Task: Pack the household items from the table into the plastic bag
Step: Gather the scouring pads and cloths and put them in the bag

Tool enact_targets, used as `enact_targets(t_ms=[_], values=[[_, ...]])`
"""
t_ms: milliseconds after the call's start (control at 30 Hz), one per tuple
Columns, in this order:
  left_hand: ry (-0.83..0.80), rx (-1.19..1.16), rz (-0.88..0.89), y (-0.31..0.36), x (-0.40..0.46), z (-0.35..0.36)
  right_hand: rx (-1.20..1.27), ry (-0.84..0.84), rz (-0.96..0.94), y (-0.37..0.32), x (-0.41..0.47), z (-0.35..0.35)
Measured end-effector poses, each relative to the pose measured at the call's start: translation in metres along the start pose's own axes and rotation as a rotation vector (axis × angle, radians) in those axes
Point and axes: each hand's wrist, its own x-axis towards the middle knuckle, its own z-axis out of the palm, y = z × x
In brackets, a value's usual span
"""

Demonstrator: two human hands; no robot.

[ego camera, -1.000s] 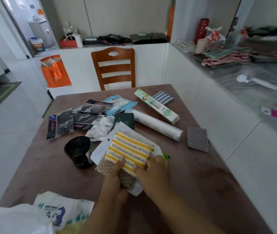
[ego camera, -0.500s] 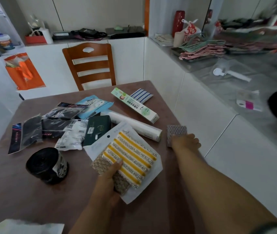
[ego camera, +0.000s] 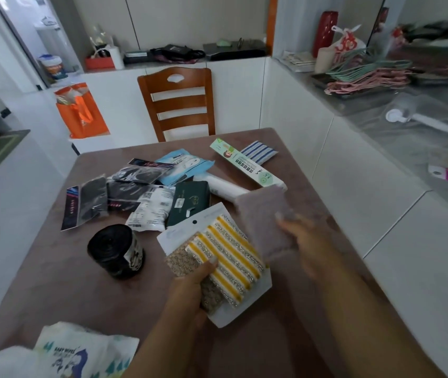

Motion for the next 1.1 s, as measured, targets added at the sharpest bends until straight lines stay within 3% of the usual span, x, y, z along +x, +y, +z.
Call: enact_targets(t_ms=[67, 100, 167, 300, 433, 633, 733, 800, 833, 900, 967, 1100], values=[[0.032, 0.029, -0.001, 0.0, -0.007, -0.002, -0.162, -0.226, 0.107, 0.015, -0.024, 0.019], [0.054, 0.03, 0.005, -0.001, -0.009, -0.004, -0.217, -0.251, 0.132, 0.023, -0.03, 0.025], [0.078, 0.03, 0.019, -0.001, -0.017, -0.008, -0.19, -0.232, 0.171, 0.031, -0.038, 0.031], [0.154, 0.046, 0.045, 0.003, -0.03, -0.022, 0.094, -0.269, 0.204, 0.021, -0.048, 0.023], [0.189, 0.128, 0.091, 0.005, -0.044, -0.026, -0.181, -0.256, 0.183, 0.016, -0.069, 0.039], [-0.065, -0.066, 0.031, 0.012, -0.069, -0.022, -0.333, -0.241, 0.124, 0.036, -0.085, 0.058], [-0.083, -0.04, 0.051, 0.011, -0.071, -0.033, -0.541, -0.293, 0.024, 0.036, -0.099, 0.064], [-0.092, -0.029, 0.065, 0.013, -0.073, -0.042, -0.645, -0.209, -0.076, 0.028, -0.096, 0.057], [-0.105, -0.028, 0.065, 0.015, -0.075, -0.045, -0.566, -0.183, -0.043, 0.024, -0.09, 0.05], [-0.148, -0.017, 0.048, 0.017, -0.078, -0.048, -0.217, -0.319, 0.158, 0.021, -0.085, 0.044], [-0.146, 0.057, 0.054, 0.014, -0.082, -0.045, -0.055, -0.426, 0.322, 0.026, -0.09, 0.049], [-0.082, 0.215, 0.145, 0.008, -0.085, -0.043, -0.186, -0.522, 0.339, 0.041, -0.107, 0.073]])
